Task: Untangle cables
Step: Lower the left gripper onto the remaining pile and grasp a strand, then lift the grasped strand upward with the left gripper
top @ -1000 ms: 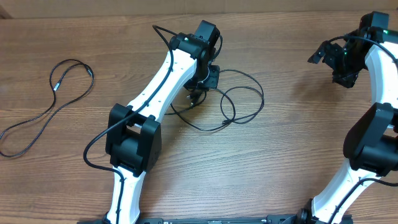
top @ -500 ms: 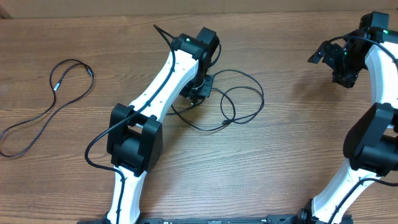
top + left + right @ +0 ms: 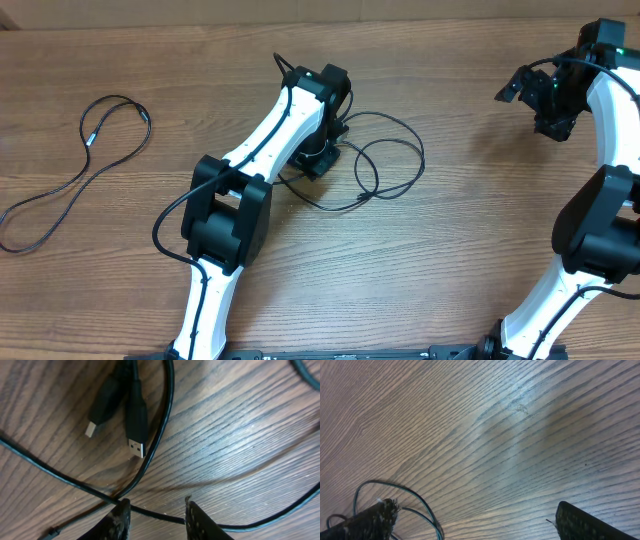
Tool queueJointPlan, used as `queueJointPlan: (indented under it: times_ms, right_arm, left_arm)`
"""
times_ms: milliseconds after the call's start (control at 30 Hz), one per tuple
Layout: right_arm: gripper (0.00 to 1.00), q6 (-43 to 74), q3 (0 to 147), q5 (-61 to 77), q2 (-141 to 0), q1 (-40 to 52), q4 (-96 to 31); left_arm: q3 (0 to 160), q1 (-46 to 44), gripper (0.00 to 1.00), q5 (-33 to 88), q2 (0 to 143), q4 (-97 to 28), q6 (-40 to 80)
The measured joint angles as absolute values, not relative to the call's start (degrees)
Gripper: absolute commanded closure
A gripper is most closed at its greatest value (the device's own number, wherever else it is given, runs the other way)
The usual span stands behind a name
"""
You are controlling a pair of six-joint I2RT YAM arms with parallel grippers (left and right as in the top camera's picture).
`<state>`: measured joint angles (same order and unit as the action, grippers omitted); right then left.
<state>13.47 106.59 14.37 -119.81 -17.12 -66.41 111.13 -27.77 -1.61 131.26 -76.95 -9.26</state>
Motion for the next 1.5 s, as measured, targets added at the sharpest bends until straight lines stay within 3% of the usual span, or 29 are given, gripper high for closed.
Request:
queueJointPlan:
  times_ms: [367,567,1100,1500]
  right_arm:
    - [0.00,13.50,106.59,14.35,-119.81,-17.12,-66.37]
    - [0.00,13.50,106.59,14.35,-119.81,-17.12,-66.32]
    - [0.00,13.50,106.59,14.35,-119.81,-17.12,-66.22]
    - [0.00,13.47,106.59,14.35,-119.81,-17.12,-66.19]
  left_arm:
    - [102.98,-26.09,0.69,-2.02,131.28,-67.72,-12.27]
    - [101.12,-25.76,0.96,-3.09,130.76,-64.99,-13.02]
    - [106.56,-25.50,0.96,8.08,129.64,-75.53,-13.54]
    - [119.90,-25.50,0.96,11.88,113.32,-75.40,-13.50]
